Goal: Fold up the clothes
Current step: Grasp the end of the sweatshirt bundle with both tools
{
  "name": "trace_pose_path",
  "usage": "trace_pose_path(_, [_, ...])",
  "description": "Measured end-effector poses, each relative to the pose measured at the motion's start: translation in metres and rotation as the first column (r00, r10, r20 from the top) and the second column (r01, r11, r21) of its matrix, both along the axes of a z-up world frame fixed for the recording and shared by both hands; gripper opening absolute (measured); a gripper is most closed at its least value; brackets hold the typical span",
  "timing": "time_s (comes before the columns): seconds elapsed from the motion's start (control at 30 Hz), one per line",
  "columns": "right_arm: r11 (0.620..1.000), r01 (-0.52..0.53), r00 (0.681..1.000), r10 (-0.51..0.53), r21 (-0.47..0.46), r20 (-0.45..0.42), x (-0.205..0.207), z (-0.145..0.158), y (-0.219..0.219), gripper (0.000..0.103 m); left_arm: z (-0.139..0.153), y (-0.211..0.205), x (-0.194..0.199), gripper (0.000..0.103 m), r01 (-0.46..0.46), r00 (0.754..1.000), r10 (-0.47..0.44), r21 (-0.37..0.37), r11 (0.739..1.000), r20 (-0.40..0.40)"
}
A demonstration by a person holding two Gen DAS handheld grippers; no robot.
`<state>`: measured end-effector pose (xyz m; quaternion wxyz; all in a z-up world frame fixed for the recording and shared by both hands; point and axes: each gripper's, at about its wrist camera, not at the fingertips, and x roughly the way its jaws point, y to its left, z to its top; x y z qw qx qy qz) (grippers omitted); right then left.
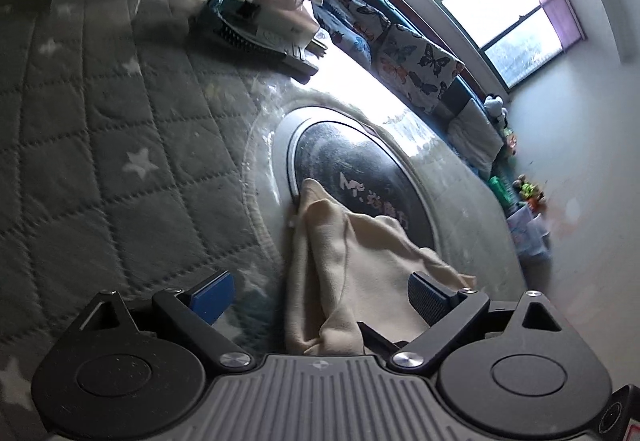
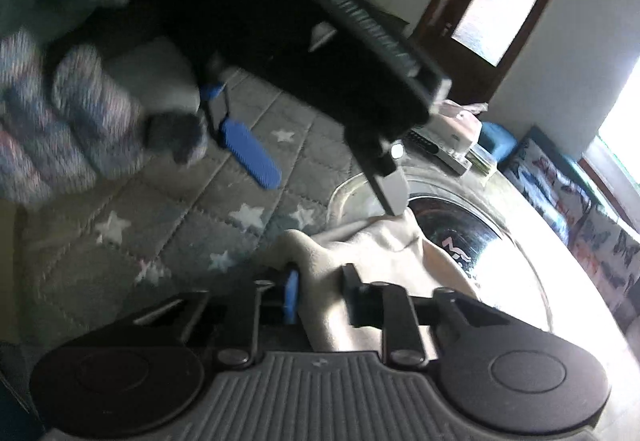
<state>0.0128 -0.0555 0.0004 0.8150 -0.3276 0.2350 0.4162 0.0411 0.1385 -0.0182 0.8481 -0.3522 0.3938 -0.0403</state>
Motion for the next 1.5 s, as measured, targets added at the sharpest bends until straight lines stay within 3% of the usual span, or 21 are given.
trace_pose_path(0.23, [0.984,0.082,0.988,-0.060,0.157,-0.140,0.022,0.021,-0.024,0.014,-0.005,-0.007,0.018,0.095,-0.025,0.999,0.021,-0.078,0.997,-0.041])
trace_pose_path(0.4, [0.968,0.116,0.978,-0.071,0.223,-0.197,0.035,0.030,-0.039,0.014,-0.014,-0.015,0.030,0.083,-0.042,0.996,0.029,-0.152,0.988,-0.082])
trace_pose_path(0.5, [0.963,0.119,0.974,-0.066,0.243,-0.215,0.037,0.031,-0.047,0.013,-0.019,-0.020,0.036,0.074,-0.053,0.994,0.034,-0.190,0.980,-0.099])
trace_pose_path(0.57, [0.962,0.113,0.974,-0.058,0.247,-0.220,0.036,0.031,-0.051,0.013,-0.024,-0.020,0.038,0.052,-0.076,0.992,0.053,-0.207,0.975,-0.116])
trace_pose_path(0.67, [0.962,0.107,0.971,-0.047,0.251,-0.234,0.034,0.030,-0.054,0.013,-0.034,-0.018,0.039,0.031,-0.097,0.989,0.067,-0.231,0.968,-0.134])
trace_pose_path(0.73, [0.963,0.104,0.969,-0.041,0.250,-0.245,0.033,0.029,-0.055,0.013,-0.037,-0.016,0.038,0.022,-0.108,0.988,0.078,-0.229,0.967,-0.136])
trace_pose_path(0.9, [0.949,0.148,0.957,-0.067,0.278,-0.283,0.035,0.033,-0.073,0.017,-0.038,-0.013,0.036,0.018,-0.107,0.989,0.081,-0.211,0.972,-0.127])
trace_pose_path(1.0, [0.934,0.230,0.948,-0.150,0.275,-0.282,0.046,0.034,-0.095,0.021,-0.036,-0.014,0.036,0.018,-0.098,0.990,0.076,-0.191,0.977,-0.118])
trace_pose_path(1.1, [0.906,0.338,0.923,-0.265,0.256,-0.280,0.059,0.032,-0.123,0.023,-0.035,-0.016,0.036,0.018,-0.092,0.991,0.073,-0.176,0.980,-0.111])
trace_pose_path(1.27, [0.821,0.526,0.843,-0.470,0.220,-0.260,0.085,0.021,-0.174,0.035,-0.035,-0.019,0.038,0.018,-0.084,0.992,0.068,-0.155,0.984,-0.106])
trace_pose_path(1.5, [0.692,0.687,0.720,-0.606,0.221,-0.339,0.121,-0.005,-0.213,0.039,-0.031,-0.026,0.040,0.018,-0.069,0.994,0.059,-0.106,0.992,-0.096])
